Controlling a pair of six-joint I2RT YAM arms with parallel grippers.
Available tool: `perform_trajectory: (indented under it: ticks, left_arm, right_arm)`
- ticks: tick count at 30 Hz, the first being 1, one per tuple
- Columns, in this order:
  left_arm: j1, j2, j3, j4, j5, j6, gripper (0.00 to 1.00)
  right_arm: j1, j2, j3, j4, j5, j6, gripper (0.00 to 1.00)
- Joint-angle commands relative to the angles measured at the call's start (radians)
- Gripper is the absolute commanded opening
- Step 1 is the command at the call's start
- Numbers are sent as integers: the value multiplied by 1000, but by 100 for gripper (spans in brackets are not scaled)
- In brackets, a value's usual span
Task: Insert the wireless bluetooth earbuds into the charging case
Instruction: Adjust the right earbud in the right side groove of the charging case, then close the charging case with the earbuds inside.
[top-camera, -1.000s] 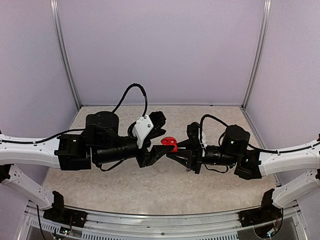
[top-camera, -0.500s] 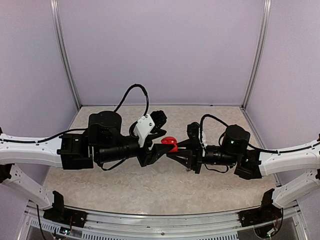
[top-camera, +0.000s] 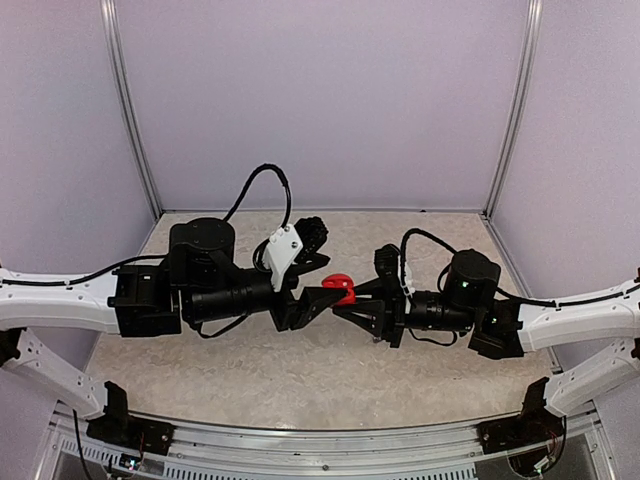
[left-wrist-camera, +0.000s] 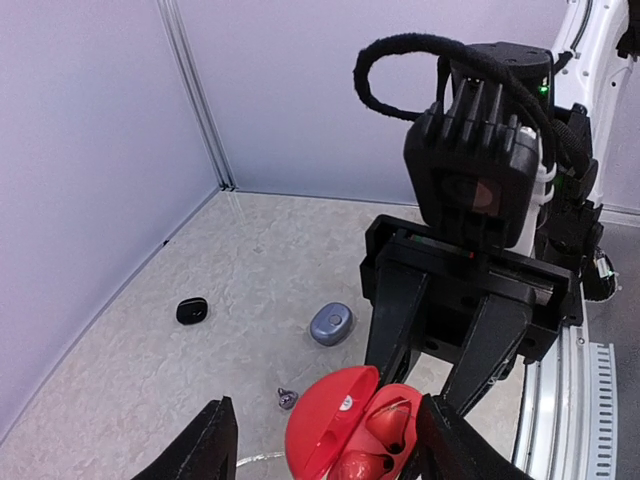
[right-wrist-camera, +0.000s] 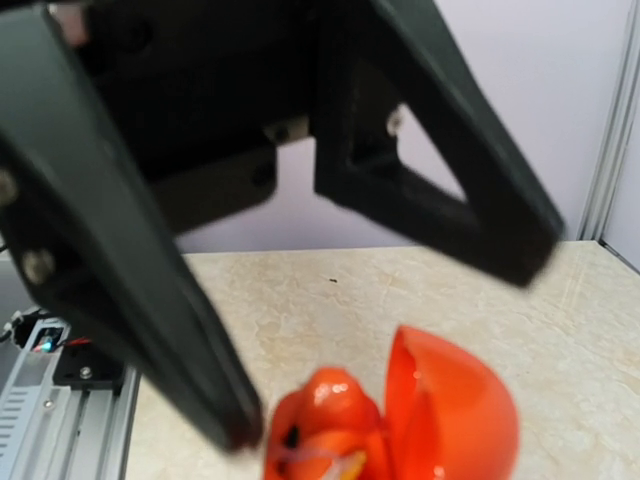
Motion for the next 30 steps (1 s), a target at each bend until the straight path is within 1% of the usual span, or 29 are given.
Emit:
perform_trajectory:
  ticks: [1,4,7,15,20,25,30]
  left_arm:
    - [13,-77,-38,60,53,29,65]
    - [26,-98,-48,51,68,40,78]
    - [42,-115,-69,69,101,24,98]
    - [56,-172,-165,154,215,33,99]
    - [56,-144,-164,143,283,44,99]
    - [54,-117,-156,139,367,69,98]
    - [46,-98,-154,136,373,79,97]
  right_arm:
    - [8,-15,-7,28,-10,6,0]
    - [7,-16,-7,25,-12,5,0]
    - [7,-24,-2,15,-22,-1,0]
    - [7,-49,10,1,-109,-9,0]
    - [7,-35,29,-5,-179,3,0]
    - [7,-20,45,-13,-196,6,0]
    - [7,-19,48,-6,-194,7,0]
